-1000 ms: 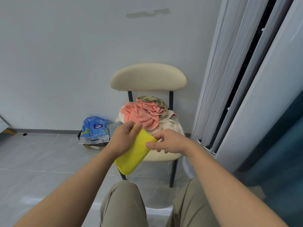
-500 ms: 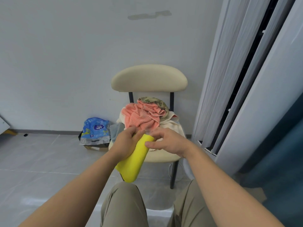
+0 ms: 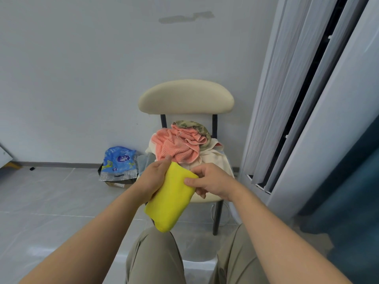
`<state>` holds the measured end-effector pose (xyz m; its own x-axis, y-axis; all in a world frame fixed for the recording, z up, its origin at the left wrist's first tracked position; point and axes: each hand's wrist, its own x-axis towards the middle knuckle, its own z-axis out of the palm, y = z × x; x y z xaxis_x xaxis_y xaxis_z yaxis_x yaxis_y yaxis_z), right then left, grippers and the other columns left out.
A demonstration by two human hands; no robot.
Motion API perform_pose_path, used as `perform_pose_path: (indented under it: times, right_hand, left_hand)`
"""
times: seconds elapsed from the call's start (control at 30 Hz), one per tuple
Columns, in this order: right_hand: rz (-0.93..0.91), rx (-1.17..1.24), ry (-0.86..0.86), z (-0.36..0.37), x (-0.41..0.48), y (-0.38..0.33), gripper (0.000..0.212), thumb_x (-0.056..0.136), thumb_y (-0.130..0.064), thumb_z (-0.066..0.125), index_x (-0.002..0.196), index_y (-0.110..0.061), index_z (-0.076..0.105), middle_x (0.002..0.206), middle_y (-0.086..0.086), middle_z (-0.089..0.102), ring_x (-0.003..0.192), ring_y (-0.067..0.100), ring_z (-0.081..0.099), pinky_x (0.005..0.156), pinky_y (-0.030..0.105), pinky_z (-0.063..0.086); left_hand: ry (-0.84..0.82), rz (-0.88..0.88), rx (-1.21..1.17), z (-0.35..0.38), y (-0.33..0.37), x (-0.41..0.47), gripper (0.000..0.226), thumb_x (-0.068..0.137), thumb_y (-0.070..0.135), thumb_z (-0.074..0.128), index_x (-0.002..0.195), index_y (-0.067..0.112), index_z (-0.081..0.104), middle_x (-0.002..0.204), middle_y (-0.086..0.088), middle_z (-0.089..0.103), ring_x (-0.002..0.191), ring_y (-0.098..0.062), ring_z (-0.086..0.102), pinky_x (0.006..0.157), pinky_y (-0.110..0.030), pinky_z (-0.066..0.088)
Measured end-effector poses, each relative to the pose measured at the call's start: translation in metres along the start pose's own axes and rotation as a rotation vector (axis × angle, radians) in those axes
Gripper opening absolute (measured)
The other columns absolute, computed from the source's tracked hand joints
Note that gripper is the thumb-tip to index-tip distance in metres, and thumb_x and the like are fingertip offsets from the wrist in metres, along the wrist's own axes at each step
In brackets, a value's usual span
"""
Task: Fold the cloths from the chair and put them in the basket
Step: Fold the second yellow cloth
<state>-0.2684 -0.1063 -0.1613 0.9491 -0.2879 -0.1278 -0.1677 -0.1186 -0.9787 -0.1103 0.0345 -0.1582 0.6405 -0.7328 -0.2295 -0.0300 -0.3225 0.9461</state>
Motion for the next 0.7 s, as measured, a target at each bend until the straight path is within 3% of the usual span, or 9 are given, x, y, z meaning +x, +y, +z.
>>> perform_pose_path:
  times: [0.1,0.17,0.3,0.4,0.47,0.6,0.7]
  right_hand:
    - [0.010,-0.083,0.000,-0.001,0.001,0.002,0.023,0.098,-0.022,0.069,0.076,-0.017,0.062,0.056,-0.010,0.052,0.049,0.008,0.047,0.049,0.022,0.039]
    - [0.001,-0.108,0.024,0.001,0.003,0.004,0.029,0.099,-0.027,0.067,0.073,-0.018,0.059,0.053,-0.015,0.047,0.046,0.003,0.041,0.049,0.020,0.035]
    - [-0.038,-0.325,0.138,0.002,0.009,0.008,0.044,0.094,-0.052,0.065,0.069,-0.017,0.055,0.055,-0.006,0.043,0.050,0.011,0.042,0.056,0.037,0.039]
    - [-0.020,-0.448,0.208,0.002,0.010,0.004,0.051,0.089,-0.061,0.065,0.067,-0.017,0.051,0.056,-0.001,0.047,0.053,0.016,0.050,0.059,0.042,0.050]
    - [-0.038,-0.455,0.250,0.003,0.009,0.002,0.052,0.087,-0.061,0.068,0.064,-0.019,0.047,0.055,-0.005,0.046,0.053,0.013,0.050,0.057,0.039,0.048]
    - [-0.092,-0.430,0.339,-0.001,0.011,0.004,0.051,0.088,-0.057,0.070,0.063,-0.019,0.047,0.055,-0.010,0.039,0.051,0.006,0.039,0.053,0.027,0.032]
    - [-0.131,-0.444,0.371,-0.006,0.009,0.002,0.051,0.089,-0.056,0.070,0.061,-0.020,0.047,0.055,-0.010,0.039,0.051,0.005,0.040,0.051,0.020,0.029]
  left_hand:
    - [-0.011,0.051,0.023,0.001,0.004,-0.003,0.066,0.092,0.074,0.049,0.106,0.014,0.074,0.103,-0.018,0.073,0.102,-0.032,0.071,0.101,-0.056,0.052]
    - [0.021,0.069,0.036,0.002,0.005,-0.005,0.080,0.087,0.078,0.048,0.106,0.004,0.069,0.096,-0.018,0.071,0.093,-0.031,0.070,0.100,-0.059,0.051]
    - [0.119,0.116,0.054,0.008,0.007,-0.003,0.052,0.104,0.055,0.045,0.099,0.011,0.072,0.091,-0.012,0.073,0.089,-0.025,0.071,0.093,-0.046,0.056]
    - [0.139,0.140,0.053,0.012,0.003,0.000,0.053,0.103,0.052,0.049,0.088,0.004,0.066,0.075,-0.009,0.059,0.073,-0.022,0.058,0.079,-0.044,0.052]
    - [0.120,0.150,0.056,0.012,0.000,0.000,0.060,0.100,0.057,0.051,0.088,0.000,0.062,0.075,-0.012,0.054,0.071,-0.022,0.053,0.074,-0.046,0.048]
    - [0.028,0.116,0.062,0.010,0.001,-0.005,0.061,0.085,0.074,0.061,0.100,0.016,0.072,0.092,-0.008,0.076,0.088,-0.021,0.073,0.084,-0.045,0.059]
    - [-0.154,-0.008,-0.065,0.008,-0.001,-0.007,0.041,0.093,0.043,0.066,0.114,0.009,0.071,0.107,-0.009,0.078,0.102,-0.027,0.074,0.090,-0.041,0.059]
